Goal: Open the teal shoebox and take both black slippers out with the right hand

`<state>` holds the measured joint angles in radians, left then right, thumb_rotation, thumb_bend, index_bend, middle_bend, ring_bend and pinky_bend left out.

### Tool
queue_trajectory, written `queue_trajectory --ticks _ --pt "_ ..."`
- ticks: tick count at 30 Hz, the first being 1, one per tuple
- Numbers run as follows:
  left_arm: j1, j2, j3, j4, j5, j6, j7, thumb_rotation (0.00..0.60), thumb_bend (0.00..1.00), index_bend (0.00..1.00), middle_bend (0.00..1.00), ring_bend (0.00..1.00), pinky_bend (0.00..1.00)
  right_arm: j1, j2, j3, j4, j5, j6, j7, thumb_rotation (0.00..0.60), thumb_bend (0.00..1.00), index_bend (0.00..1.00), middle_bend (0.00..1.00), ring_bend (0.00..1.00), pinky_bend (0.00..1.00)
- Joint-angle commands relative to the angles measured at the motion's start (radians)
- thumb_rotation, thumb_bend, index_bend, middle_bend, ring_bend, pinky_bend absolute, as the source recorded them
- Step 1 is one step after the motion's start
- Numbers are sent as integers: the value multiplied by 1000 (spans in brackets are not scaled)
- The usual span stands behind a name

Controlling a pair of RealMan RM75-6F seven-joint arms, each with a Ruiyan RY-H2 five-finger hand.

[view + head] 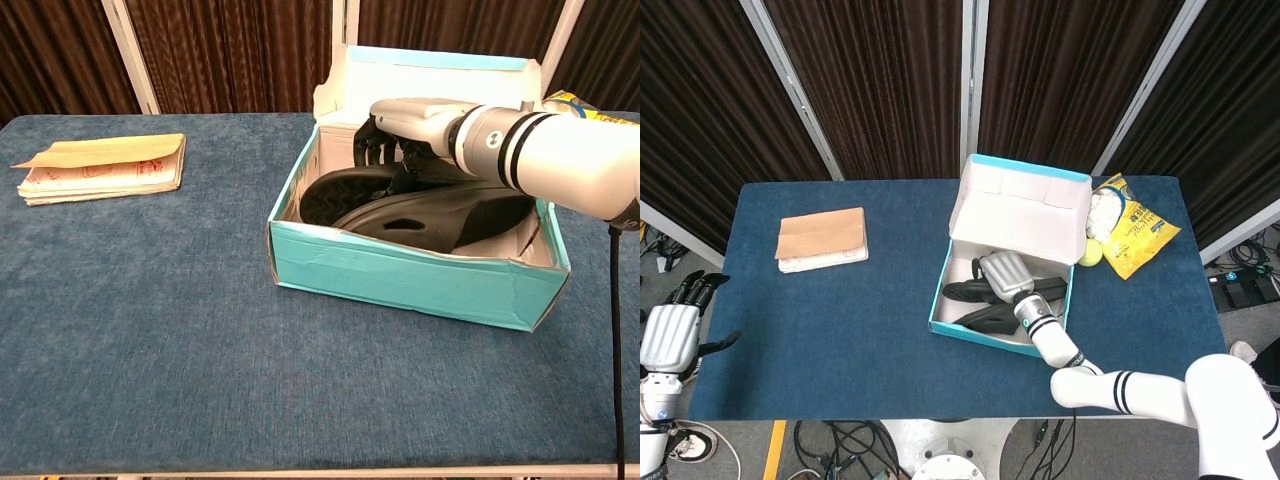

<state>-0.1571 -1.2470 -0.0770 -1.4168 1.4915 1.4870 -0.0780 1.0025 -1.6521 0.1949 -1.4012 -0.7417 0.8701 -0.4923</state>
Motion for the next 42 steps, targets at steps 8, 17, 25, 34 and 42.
queue_trajectory --ticks 8,17,25,34,42 --pt "1 6 -1 -7 2 3 1 600 70 206 197 114 325 -22 -6 18 -2 -71 65 25 600 399 777 637 518 641" --pt "-3 7 -3 -15 5 0 3 600 70 206 197 114 326 -54 27 46 -45 -167 119 89 600 440 810 660 542 669" --pt "-6 10 -3 -24 7 -3 11 600 70 206 197 114 326 -73 42 65 -52 -209 127 135 600 450 819 666 549 676" --pt "-4 9 -2 -20 3 -5 9 600 70 206 197 114 326 -52 45 41 -36 -155 19 107 600 449 820 667 549 677" --pt "-3 5 -1 -10 2 -5 -1 600 70 206 197 114 326 -32 75 24 -51 -133 -63 99 600 454 821 668 549 678"
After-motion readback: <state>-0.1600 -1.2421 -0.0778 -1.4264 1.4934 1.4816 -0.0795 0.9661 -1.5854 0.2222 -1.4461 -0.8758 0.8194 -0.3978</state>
